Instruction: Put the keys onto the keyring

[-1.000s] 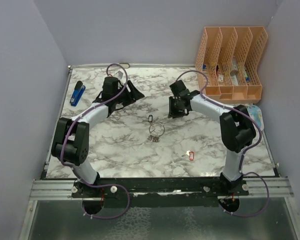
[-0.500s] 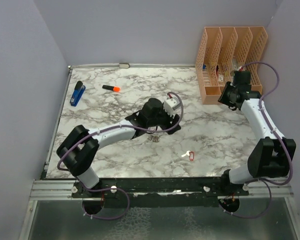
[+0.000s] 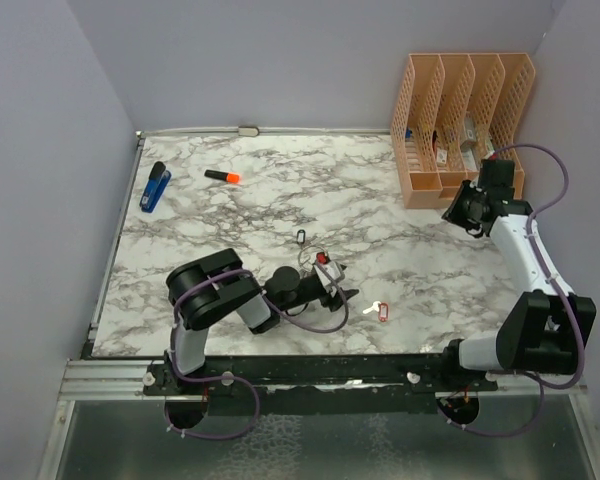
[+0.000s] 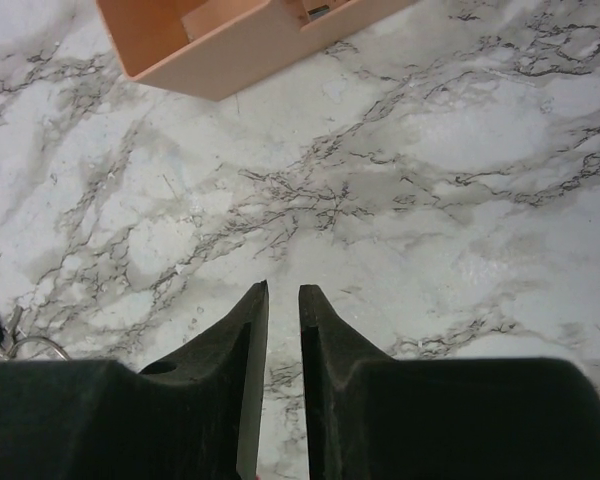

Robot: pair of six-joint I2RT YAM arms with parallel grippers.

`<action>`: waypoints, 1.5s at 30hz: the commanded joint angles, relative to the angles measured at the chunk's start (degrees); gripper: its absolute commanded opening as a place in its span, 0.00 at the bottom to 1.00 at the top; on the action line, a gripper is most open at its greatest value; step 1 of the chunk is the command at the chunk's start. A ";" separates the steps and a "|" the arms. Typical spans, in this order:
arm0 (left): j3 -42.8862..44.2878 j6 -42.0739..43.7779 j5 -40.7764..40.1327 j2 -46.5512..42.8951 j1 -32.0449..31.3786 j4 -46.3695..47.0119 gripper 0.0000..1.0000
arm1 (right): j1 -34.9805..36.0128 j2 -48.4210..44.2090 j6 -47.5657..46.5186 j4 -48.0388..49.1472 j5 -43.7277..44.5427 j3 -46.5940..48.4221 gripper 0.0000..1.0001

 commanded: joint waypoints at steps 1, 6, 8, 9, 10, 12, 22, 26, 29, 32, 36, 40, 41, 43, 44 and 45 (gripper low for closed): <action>-1.23 6.26 -4.03 4.39 -2.88 26.82 0.69 | -0.33 -2.86 0.12 2.29 -1.93 -1.10 0.19; -0.13 10.13 -5.03 9.02 -6.81 27.53 0.68 | -0.33 -3.42 -0.15 2.78 -2.32 -2.01 0.16; 0.71 11.36 -5.32 10.59 -7.87 27.54 0.68 | -0.33 -3.68 -0.29 2.94 -2.38 -2.54 0.15; 1.40 11.78 -5.47 11.24 -8.23 27.54 0.67 | -0.33 -3.78 -0.38 3.21 -2.65 -2.89 0.14; 2.00 12.23 -5.63 11.82 -8.54 27.54 0.67 | -0.33 -3.93 -0.46 3.66 -3.08 -3.30 0.14; 3.36 13.03 -6.03 12.96 -8.97 27.54 0.67 | -0.33 -4.20 -0.41 4.41 -3.89 -4.13 0.13; 6.00 14.70 -4.45 14.53 -12.08 27.54 0.66 | -0.33 -3.95 -0.86 6.60 -5.23 -6.86 0.11; 6.47 16.24 -2.55 14.38 -13.18 27.54 0.66 | -0.33 -2.98 -1.19 7.05 -5.65 -7.06 0.09; 7.68 17.17 -2.20 15.66 -13.53 27.54 0.65 | -0.33 -2.76 -1.30 7.37 -5.90 -7.20 0.08; 9.08 17.94 -2.61 17.21 -13.62 27.54 0.63 | -0.33 -2.81 -1.57 7.73 -6.13 -7.29 0.07; 9.99 18.53 -2.77 18.41 -13.62 27.52 0.60 | -0.33 -2.83 -2.05 7.84 -5.94 -7.45 0.06; 11.52 18.76 -3.28 19.18 -13.61 27.54 0.59 | -0.33 -2.60 -2.42 8.40 -6.19 -7.92 0.04; 11.77 18.73 -3.07 19.19 -13.62 27.50 0.58 | -0.33 -2.58 -2.38 8.62 -6.29 -8.09 0.04; 12.23 18.51 -2.53 19.04 -13.60 27.54 0.58 | -0.33 -2.41 -2.46 8.92 -6.35 -8.31 0.04; 12.38 18.41 -2.15 18.94 -13.62 27.54 0.58 | -0.33 -2.31 -2.56 9.01 -6.42 -8.46 0.04; 12.62 18.41 -1.90 18.93 -13.62 27.54 0.58 | -0.33 -2.22 -2.59 9.19 -6.46 -8.50 0.04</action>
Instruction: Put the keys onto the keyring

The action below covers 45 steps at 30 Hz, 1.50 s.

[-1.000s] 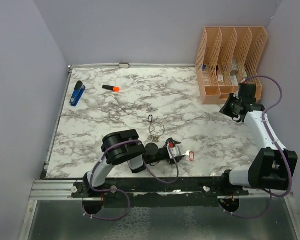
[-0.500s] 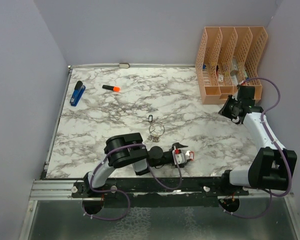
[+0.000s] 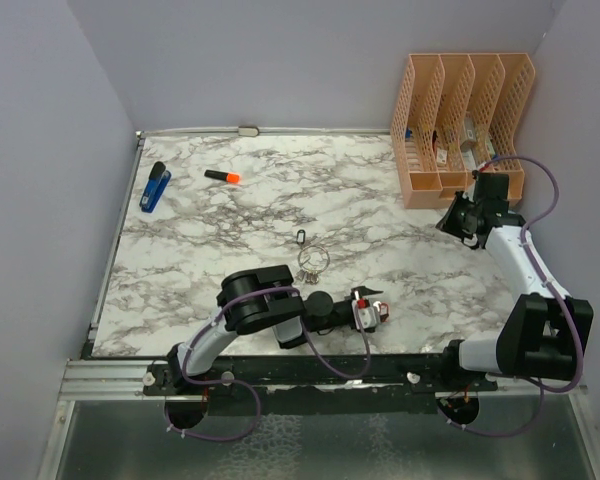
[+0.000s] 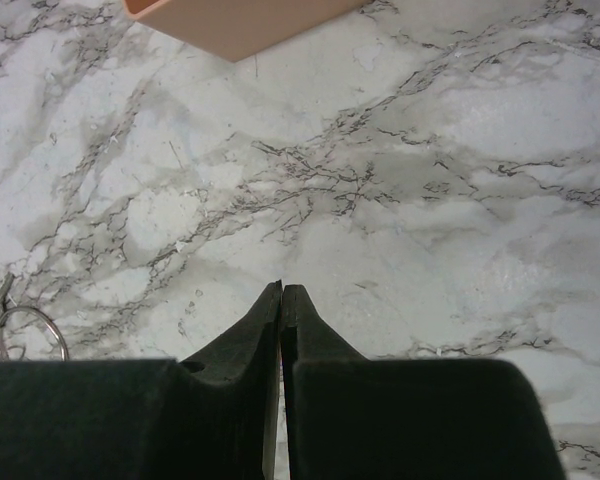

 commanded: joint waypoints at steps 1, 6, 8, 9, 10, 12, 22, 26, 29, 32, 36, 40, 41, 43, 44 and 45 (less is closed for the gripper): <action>1.49 0.14 1.89 0.75 -0.44 14.32 0.58 | -0.22 0.65 -1.05 2.84 -1.60 -0.79 0.03; 3.20 0.92 1.29 2.84 -0.44 14.31 0.57 | -0.22 0.98 -1.29 3.13 -1.87 -0.64 0.03; 3.61 1.31 0.59 3.73 -0.44 14.32 0.56 | -0.22 1.07 -1.43 3.16 -1.96 -0.38 0.02; 3.72 1.38 0.28 4.03 -0.42 14.32 0.55 | -0.22 1.07 -1.53 3.11 -1.92 -0.25 0.02; 3.73 1.36 -0.02 4.29 -0.44 14.32 0.54 | -0.22 1.09 -1.63 2.97 -1.82 -0.09 0.02; 3.81 1.18 -0.78 4.66 -0.44 14.32 0.52 | -0.22 1.05 -1.70 2.99 -1.70 0.03 0.02; 3.81 0.48 -1.75 5.29 -0.35 14.32 0.39 | -0.22 1.41 -1.70 3.32 -1.95 -0.23 0.01; 2.84 0.27 -1.08 4.84 -0.35 14.30 0.21 | -0.27 1.28 -1.50 3.24 -2.21 -0.34 0.01; 2.21 0.12 -1.08 4.72 -0.35 14.32 0.12 | -0.22 0.98 -1.48 3.27 -2.25 -0.42 0.01; 1.82 -0.39 -1.59 4.75 -0.35 14.32 0.00 | -0.22 0.83 -1.42 3.17 -2.23 -0.61 0.01; 0.89 -1.52 -3.12 3.47 -0.35 14.32 0.00 | -0.22 0.62 -1.58 3.15 -2.66 -0.67 0.01; -1.02 -2.18 -4.99 -1.31 -0.05 14.28 0.00 | -0.22 0.19 -2.94 3.60 -4.63 -0.55 0.01; -1.46 -3.40 -5.44 -3.10 0.56 14.14 0.00 | -0.22 -0.10 -3.59 3.89 -5.53 -0.53 0.01; -1.55 -7.07 -5.56 -7.55 2.78 10.83 0.00 | -0.22 -0.75 -5.31 5.00 -7.82 -0.54 0.01; -1.14 -8.52 -6.08 -9.64 3.94 7.86 0.00 | -0.22 -1.06 -6.11 5.48 -8.91 -0.41 0.01; -1.00 -9.33 -6.55 -11.76 5.25 4.80 0.00 | -0.22 -1.21 -6.84 5.67 -10.30 -0.07 0.01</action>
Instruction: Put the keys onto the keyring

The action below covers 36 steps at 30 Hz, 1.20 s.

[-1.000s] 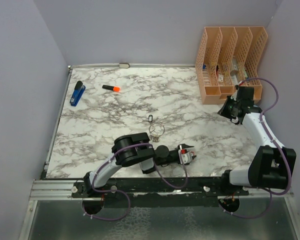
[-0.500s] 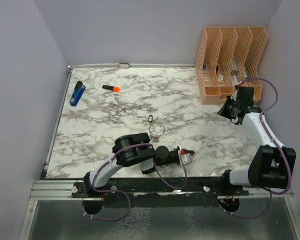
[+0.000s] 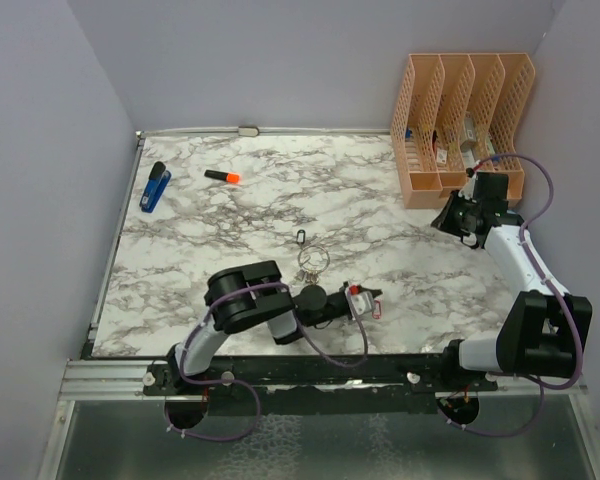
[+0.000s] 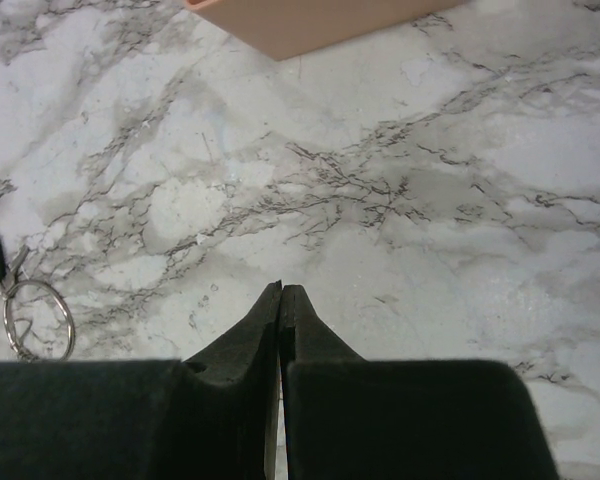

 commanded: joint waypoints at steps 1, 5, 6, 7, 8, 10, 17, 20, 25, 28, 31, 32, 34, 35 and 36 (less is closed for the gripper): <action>0.40 -6.15 -3.84 -11.46 5.01 2.87 0.00 | -0.22 -2.11 -4.96 3.22 -7.48 0.96 0.01; -3.26 -3.07 -9.94 -20.47 7.48 -1.17 0.00 | -0.07 -2.11 -6.70 2.11 -13.18 2.41 0.09; -4.09 -1.89 -13.50 -22.30 7.79 -1.04 0.00 | 0.06 -2.06 -7.21 2.06 -14.58 2.46 0.12; -4.83 -0.54 -15.87 -24.05 8.12 -0.92 0.00 | 0.42 -1.84 -8.04 1.92 -15.71 2.51 0.14; -5.44 0.99 -17.59 -25.57 8.40 -0.75 0.00 | 1.01 -1.66 -8.99 1.46 -16.31 2.78 0.15; -6.82 1.94 -18.03 -26.69 8.87 0.28 0.00 | 2.26 -1.56 -10.56 0.49 -15.63 3.14 0.17; -5.04 -8.39 5.30 -21.82 8.74 -8.53 0.20 | 3.21 -2.82 -9.76 0.40 -14.52 2.79 0.42; -2.30 -7.43 11.22 -17.18 7.46 -11.73 0.35 | 3.21 -3.50 -9.09 1.83 -14.07 1.01 0.46; -1.78 4.83 15.15 -10.16 4.58 -9.37 0.38 | 3.24 -1.88 -9.43 2.52 -12.11 -0.06 0.45; -1.89 8.20 15.15 -6.80 4.34 -6.81 0.38 | 3.25 -1.11 -9.05 3.43 -12.11 -0.61 0.44; -1.61 10.38 15.52 -4.34 4.36 -5.97 0.37 | 3.27 -0.99 -8.19 4.42 -12.06 -0.99 0.43; -1.64 10.48 15.85 -3.37 4.36 -4.84 0.37 | 3.29 -0.97 -7.85 4.92 -12.15 -1.20 0.43; -1.47 10.46 16.74 -1.61 4.36 -2.67 0.37 | 3.23 -0.90 -7.35 5.76 -12.37 -1.60 0.43; -1.36 10.41 17.10 -0.91 4.30 -2.02 0.37 | 3.24 -0.74 -7.24 5.94 -12.41 -1.66 0.42; -1.03 10.38 17.37 -0.27 4.34 -1.63 0.37 | 3.26 -0.45 -7.27 5.95 -12.46 -1.63 0.42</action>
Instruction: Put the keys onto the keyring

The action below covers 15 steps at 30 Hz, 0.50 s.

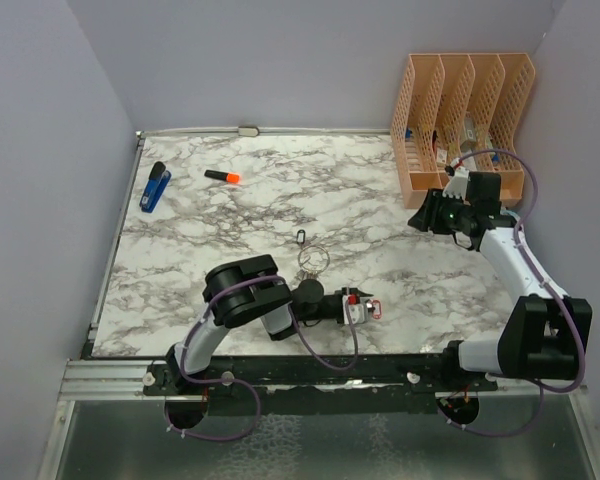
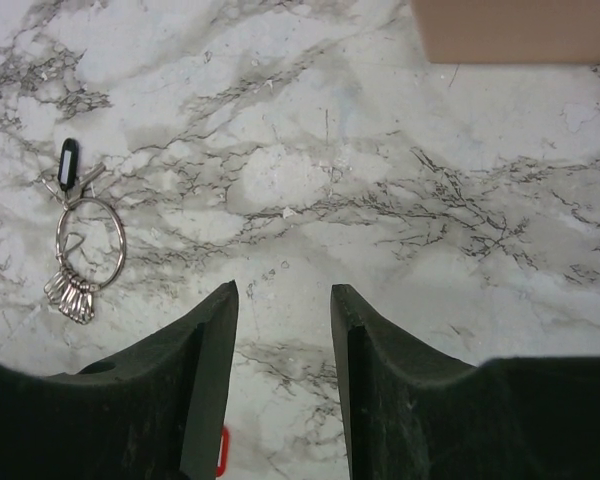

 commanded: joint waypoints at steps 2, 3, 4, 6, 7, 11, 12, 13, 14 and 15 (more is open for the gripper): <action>1.32 2.21 3.66 3.39 -0.07 5.53 0.37 | 0.08 1.19 0.85 3.09 0.80 -0.81 0.42; 1.48 2.24 3.75 3.77 -0.06 5.77 0.37 | 0.08 1.39 0.74 3.04 0.90 -0.79 0.41; 1.59 2.37 3.77 3.97 -0.06 5.97 0.37 | 0.09 1.46 0.72 3.03 1.07 -0.87 0.41; 1.84 2.70 3.35 4.28 -0.06 6.42 0.37 | 0.05 1.63 0.72 3.29 1.13 -1.06 0.41; 2.07 2.82 3.23 4.34 -0.10 6.37 0.37 | 0.03 1.64 0.78 3.48 1.09 -1.21 0.41; 3.27 2.67 3.21 4.80 -0.06 5.57 0.37 | 0.02 2.03 1.20 4.19 0.90 -1.46 0.41; 3.47 2.14 2.93 5.02 -0.08 5.46 0.37 | 0.03 2.14 1.23 4.17 0.81 -1.44 0.41; 3.67 1.36 2.59 5.17 0.02 5.34 0.37 | 0.02 2.10 1.22 4.17 0.78 -1.43 0.41; 3.92 0.53 2.49 5.18 0.17 5.24 0.37 | 0.03 2.16 1.22 4.09 0.78 -1.38 0.40; 4.06 -0.51 2.84 5.06 0.34 4.99 0.37 | 0.03 2.15 1.32 4.01 0.78 -1.33 0.40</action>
